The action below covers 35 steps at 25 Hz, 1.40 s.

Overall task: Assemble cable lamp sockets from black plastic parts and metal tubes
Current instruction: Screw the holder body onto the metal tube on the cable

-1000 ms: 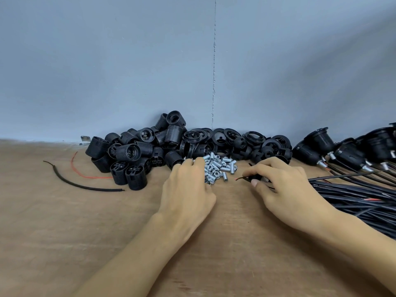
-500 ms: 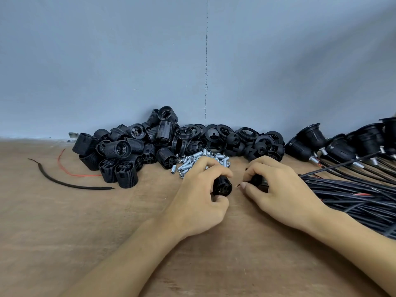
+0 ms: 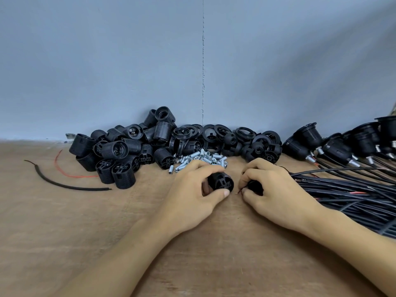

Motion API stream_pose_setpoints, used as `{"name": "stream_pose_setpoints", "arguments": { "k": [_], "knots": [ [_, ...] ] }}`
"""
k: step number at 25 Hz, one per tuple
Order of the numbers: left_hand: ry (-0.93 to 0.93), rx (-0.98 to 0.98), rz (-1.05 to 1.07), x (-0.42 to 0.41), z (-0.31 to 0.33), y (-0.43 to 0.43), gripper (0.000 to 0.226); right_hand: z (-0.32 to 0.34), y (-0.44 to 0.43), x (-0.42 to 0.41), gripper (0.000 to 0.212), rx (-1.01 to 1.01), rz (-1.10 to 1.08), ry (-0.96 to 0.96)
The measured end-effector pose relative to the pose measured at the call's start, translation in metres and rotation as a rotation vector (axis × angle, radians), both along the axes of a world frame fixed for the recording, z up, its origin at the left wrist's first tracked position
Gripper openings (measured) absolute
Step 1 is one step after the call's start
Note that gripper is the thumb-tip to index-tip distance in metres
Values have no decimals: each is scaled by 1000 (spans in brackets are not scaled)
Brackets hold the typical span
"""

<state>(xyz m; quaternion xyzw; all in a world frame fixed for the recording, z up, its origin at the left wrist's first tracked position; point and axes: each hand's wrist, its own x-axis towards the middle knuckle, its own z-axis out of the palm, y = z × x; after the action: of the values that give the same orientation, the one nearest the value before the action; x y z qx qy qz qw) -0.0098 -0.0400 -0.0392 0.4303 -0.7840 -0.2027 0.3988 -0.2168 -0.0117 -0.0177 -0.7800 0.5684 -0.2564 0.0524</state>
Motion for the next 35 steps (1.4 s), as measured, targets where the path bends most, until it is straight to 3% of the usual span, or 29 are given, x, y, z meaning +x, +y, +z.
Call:
{"name": "stream_pose_setpoints", "arguments": {
  "k": [4, 8, 13, 17, 24, 35],
  "knots": [
    [136, 61, -40, -1, 6, 5, 27, 5, 0, 1, 11, -70, -15, -142],
    [80, 47, -53, 0, 5, 6, 29, 10, -1, 0, 11, -59, -62, -355],
    [-6, -41, -76, 1, 6, 7, 26, 8, -1, -2, 9, -72, -49, -314],
    [-94, -45, -41, 1, 2, 4, 40, 10, -1, -4, 12, -87, -7, -408],
    [-32, -158, -24, 1, 0, 2, 36, 11, 1, -4, 11, 59, 105, -528],
    [5, -213, -19, 0, 1, 4, 37, 13, 7, 2, 18, 66, 193, -454]
  ]
}}
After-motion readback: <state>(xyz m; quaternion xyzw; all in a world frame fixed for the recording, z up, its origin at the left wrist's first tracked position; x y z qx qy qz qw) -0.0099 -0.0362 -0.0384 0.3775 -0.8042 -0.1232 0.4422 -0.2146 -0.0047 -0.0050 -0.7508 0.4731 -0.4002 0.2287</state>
